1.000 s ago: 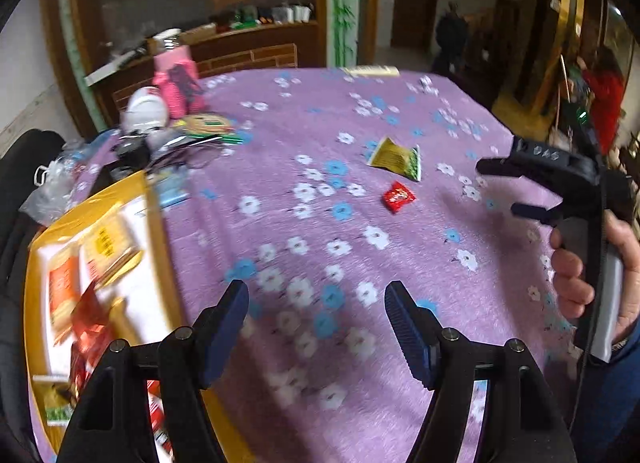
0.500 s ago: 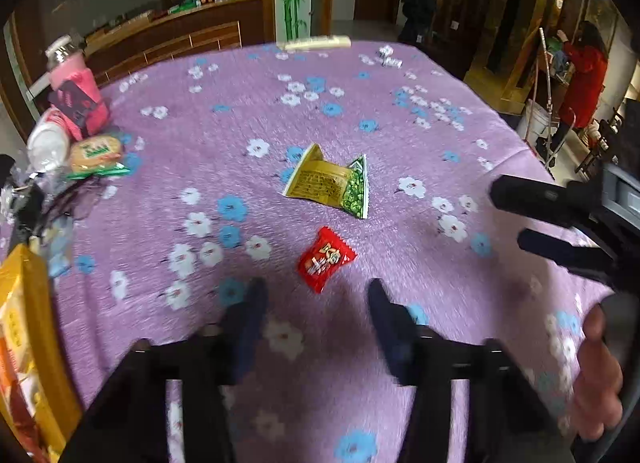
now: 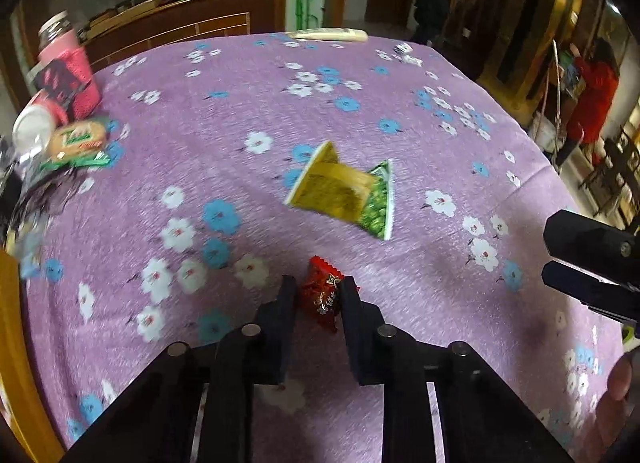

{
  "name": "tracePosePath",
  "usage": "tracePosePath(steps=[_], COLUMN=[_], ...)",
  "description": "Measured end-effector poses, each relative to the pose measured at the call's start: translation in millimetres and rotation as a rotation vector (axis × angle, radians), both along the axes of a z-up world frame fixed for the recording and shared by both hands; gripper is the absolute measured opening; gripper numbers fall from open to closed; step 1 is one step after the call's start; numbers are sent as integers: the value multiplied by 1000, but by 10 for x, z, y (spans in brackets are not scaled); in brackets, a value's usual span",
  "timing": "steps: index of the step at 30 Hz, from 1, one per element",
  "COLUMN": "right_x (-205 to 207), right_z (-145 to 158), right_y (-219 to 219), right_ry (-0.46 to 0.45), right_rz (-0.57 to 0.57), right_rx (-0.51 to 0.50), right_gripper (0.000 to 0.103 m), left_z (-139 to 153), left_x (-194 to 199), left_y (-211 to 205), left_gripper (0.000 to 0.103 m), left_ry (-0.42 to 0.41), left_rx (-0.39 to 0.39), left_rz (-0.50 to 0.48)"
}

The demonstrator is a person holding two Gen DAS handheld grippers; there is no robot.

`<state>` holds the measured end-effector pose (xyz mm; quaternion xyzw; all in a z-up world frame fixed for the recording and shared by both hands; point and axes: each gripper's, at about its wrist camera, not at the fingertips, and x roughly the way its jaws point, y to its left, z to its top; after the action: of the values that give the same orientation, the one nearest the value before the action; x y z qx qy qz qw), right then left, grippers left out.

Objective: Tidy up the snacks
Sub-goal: 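Grasp the small red candy with the left gripper, then hold the red candy in the left gripper while the right gripper approaches the yellow-green pea pack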

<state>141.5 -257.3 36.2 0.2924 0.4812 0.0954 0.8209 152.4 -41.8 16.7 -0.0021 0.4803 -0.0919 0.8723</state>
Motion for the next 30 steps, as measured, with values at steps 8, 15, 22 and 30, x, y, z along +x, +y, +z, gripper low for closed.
tracePosePath(steps=[8,15,22,30], right_x=[-19,-27,147,728], right_z=[8,61,157,107], right_y=[126,363,756,1434], right_ry=[-31,-110,-147,-184], right_rz=[43,142,247,386], right_rx=[-52,-116,-210,-498], right_gripper=[95,89,58,58], left_z=[88,30,-48,-77], left_x=[-524,-883,-838,-831], left_y=[368,564,670,698], left_gripper=[21,21,21,23], left_ry=[-22,-88,-93,-88], left_rx=[-56,-79,-90,-101], left_rz=[24,68,59,57])
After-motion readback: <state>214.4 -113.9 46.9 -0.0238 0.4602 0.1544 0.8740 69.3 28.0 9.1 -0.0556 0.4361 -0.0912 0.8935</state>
